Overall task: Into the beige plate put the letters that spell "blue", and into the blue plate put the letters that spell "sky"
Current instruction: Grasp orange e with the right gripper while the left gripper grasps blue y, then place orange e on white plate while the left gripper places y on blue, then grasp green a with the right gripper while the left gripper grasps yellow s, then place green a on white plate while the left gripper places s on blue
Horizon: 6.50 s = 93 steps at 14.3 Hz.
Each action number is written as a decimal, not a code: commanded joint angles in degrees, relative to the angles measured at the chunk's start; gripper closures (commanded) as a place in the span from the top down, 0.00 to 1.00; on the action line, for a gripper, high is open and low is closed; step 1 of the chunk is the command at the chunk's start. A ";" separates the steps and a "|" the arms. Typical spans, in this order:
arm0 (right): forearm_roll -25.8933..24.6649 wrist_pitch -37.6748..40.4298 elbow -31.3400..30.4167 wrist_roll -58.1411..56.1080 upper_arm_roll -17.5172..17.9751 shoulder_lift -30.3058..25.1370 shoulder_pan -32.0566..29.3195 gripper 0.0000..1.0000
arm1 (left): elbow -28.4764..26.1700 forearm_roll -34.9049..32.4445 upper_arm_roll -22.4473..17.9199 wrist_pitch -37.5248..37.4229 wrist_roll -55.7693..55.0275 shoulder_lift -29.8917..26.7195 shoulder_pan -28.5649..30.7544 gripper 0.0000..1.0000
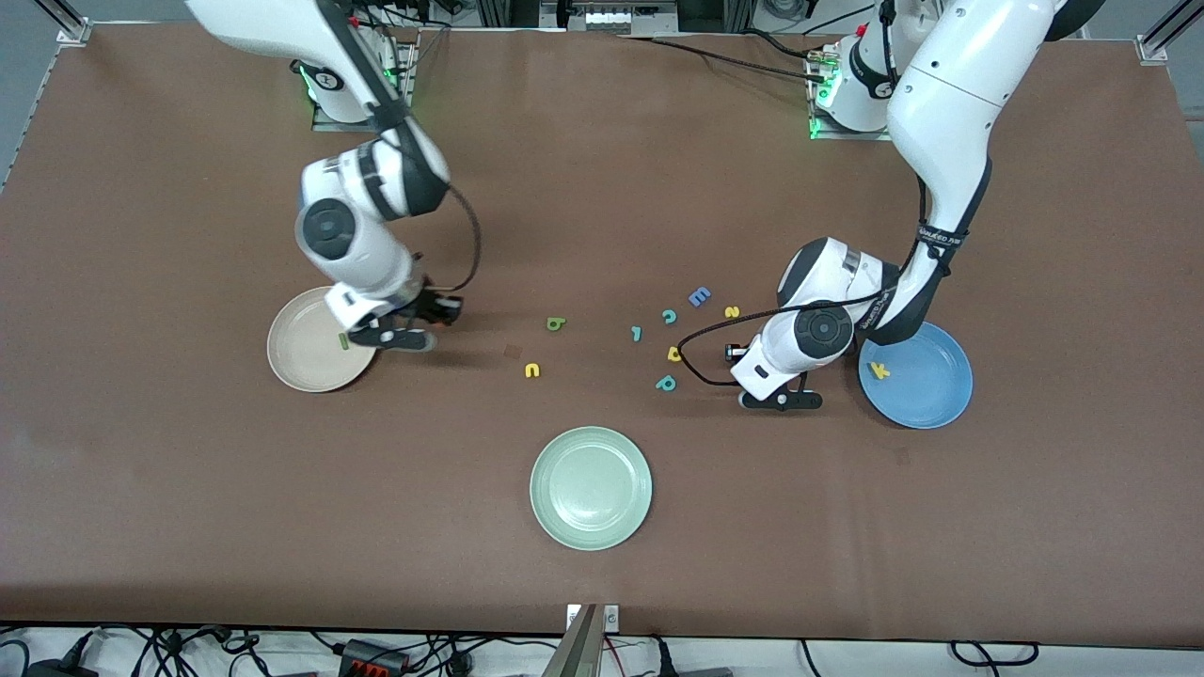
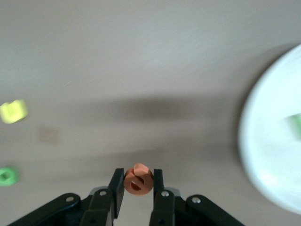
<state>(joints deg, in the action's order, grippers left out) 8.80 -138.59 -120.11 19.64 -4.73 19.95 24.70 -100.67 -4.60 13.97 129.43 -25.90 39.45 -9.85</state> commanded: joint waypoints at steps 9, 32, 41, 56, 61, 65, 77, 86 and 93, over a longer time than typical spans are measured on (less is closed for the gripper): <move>0.08 8.25 -1.53 -16.13 -9.69 2.98 -2.37 0.32 | -0.14 -1.90 0.10 -0.64 -0.38 -1.38 0.88 0.08; 0.34 8.43 26.95 4.69 -8.63 20.91 27.69 1.00 | -3.56 -3.39 8.35 -16.40 17.41 -8.33 21.20 1.00; 8.34 7.81 27.83 12.88 -8.72 24.26 27.60 0.93 | -14.97 -3.39 11.61 0.88 8.44 -8.33 13.37 1.00; 8.43 7.81 29.32 12.17 -8.72 25.14 26.98 0.26 | -15.34 -7.17 11.70 4.08 0.42 -8.68 6.51 0.49; 8.87 8.33 30.55 12.35 -9.25 24.17 26.02 0.21 | -15.26 -7.44 11.61 4.43 0.33 -7.72 6.42 0.49; 8.43 17.00 29.85 12.09 -10.21 18.64 18.74 0.21 | -15.25 -7.44 11.61 7.50 0.33 -6.49 6.33 0.49; 8.43 23.28 10.95 -19.17 -27.87 11.25 14.07 0.21 | -15.52 -7.44 11.61 5.76 0.85 -7.27 6.59 0.09; 8.34 19.94 10.86 -28.69 -27.79 14.23 8.26 0.22 | -2.42 -8.05 10.20 -19.74 20.92 -13.34 20.01 0.10; 8.95 19.23 12.87 -28.09 -27.62 12.22 9.40 1.00 | -3.91 -12.87 10.12 -14.04 35.48 -8.78 29.98 0.13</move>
<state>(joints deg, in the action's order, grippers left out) 16.98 -119.73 -108.12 -8.44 -32.88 35.01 33.40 -103.92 -14.15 23.39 113.66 9.38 29.91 20.47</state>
